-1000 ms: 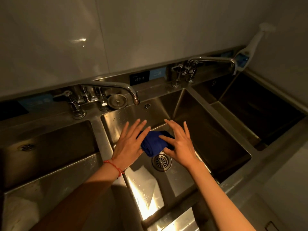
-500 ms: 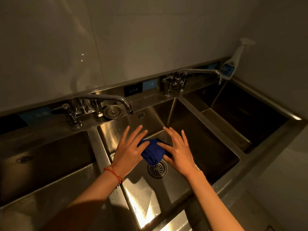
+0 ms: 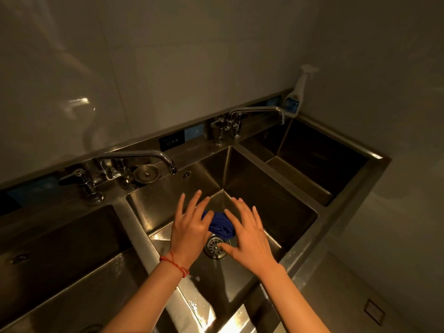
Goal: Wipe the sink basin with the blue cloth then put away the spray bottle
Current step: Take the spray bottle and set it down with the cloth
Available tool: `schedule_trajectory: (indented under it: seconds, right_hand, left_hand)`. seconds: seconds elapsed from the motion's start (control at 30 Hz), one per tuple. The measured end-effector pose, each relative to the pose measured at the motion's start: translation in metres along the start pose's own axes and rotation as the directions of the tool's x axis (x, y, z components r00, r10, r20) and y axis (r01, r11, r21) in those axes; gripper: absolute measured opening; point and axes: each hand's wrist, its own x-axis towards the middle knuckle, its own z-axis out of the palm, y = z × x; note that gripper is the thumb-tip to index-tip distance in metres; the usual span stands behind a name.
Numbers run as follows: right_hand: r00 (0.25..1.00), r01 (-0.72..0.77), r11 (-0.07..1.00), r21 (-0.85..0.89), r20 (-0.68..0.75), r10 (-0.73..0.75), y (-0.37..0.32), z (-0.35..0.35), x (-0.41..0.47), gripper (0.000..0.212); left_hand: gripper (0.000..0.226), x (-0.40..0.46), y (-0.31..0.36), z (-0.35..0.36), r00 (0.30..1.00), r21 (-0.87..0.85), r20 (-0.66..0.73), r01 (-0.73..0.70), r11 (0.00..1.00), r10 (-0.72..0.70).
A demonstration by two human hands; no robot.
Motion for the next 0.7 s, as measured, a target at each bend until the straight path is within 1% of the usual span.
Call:
schedule_trajectory:
  seconds: [0.1, 0.17, 0.23, 0.4, 0.57, 0.7]
  right_hand:
    - [0.993, -0.05, 0.997, -0.056, -0.106, 0.044, -0.002, -0.011, -0.004, 0.071]
    - [0.984, -0.067, 0.992, -0.103, -0.174, 0.048, 0.0, -0.018, -0.005, 0.071]
    - [0.971, -0.069, 0.987, -0.146, -0.237, 0.033, 0.006, -0.024, -0.006, 0.07]
    - [0.924, -0.038, 0.986, -0.165, -0.381, -0.028, 0.033, -0.038, -0.012, 0.054]
    - [0.897, 0.035, 0.986, -0.166, -0.43, -0.104, 0.076, -0.056, -0.014, 0.046]
    - [0.878, 0.109, 0.982, -0.155, -0.448, -0.168, 0.117, -0.073, -0.013, 0.044]
  left_hand:
    - [0.054, 0.007, 0.01, -0.002, 1.0, -0.002, -0.012, -0.025, 1.0, 0.025]
    - [0.054, 0.012, 0.018, -0.002, 0.999, 0.003, -0.021, -0.039, 0.999, 0.039]
    - [0.056, 0.017, 0.028, -0.001, 0.999, 0.006, -0.023, -0.044, 0.999, 0.045]
    - [0.058, 0.029, 0.057, 0.004, 0.998, 0.005, -0.043, -0.036, 0.999, 0.036]
    - [0.058, 0.049, 0.091, 0.011, 0.996, 0.003, -0.085, -0.032, 0.999, 0.033]
    - [0.067, 0.07, 0.122, 0.017, 0.997, -0.003, -0.071, -0.034, 0.999, 0.034]
